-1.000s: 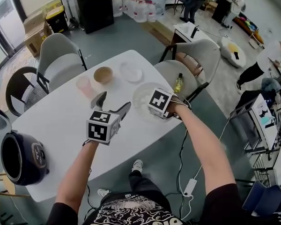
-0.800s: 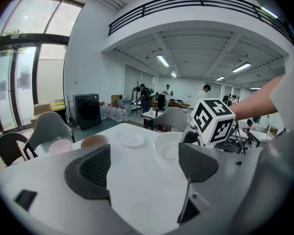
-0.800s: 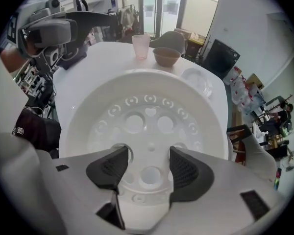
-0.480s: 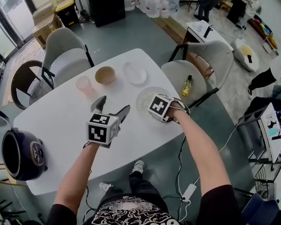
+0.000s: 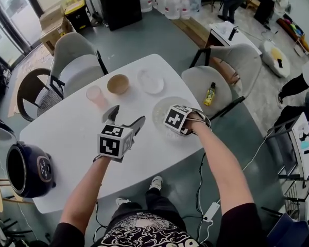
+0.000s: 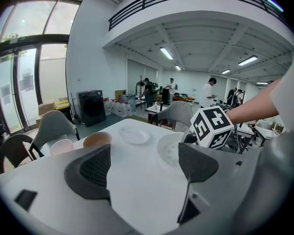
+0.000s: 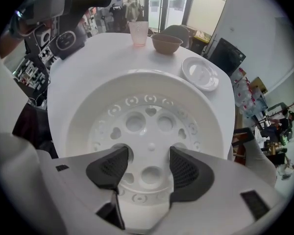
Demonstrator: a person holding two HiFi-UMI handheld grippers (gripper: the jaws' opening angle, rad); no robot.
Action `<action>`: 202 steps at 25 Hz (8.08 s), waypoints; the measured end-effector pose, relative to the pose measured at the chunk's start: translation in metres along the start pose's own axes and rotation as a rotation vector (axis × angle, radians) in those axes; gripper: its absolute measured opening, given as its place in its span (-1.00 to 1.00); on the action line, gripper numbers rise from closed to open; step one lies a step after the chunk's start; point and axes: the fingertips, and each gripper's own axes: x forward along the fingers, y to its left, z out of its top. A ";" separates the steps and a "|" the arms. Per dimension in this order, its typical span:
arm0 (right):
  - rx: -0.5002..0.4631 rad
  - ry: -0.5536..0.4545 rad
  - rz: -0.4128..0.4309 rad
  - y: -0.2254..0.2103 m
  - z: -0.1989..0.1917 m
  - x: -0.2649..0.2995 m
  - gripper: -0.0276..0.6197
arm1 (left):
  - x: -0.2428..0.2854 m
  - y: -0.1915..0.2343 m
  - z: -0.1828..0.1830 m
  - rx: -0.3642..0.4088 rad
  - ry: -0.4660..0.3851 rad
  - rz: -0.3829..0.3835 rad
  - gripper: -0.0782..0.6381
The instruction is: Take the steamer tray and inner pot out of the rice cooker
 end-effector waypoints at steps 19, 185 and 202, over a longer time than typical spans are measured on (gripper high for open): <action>-0.015 0.031 -0.038 -0.001 0.002 -0.004 0.02 | -0.004 0.001 0.000 0.014 -0.002 -0.017 0.40; 0.415 -0.824 0.424 0.627 0.623 -0.226 -0.72 | -0.753 0.464 -0.343 -0.777 -0.215 0.382 -0.60; 0.334 -0.984 0.546 0.581 0.570 -0.333 -0.75 | -0.773 0.384 -0.239 -0.697 -0.357 0.476 -0.62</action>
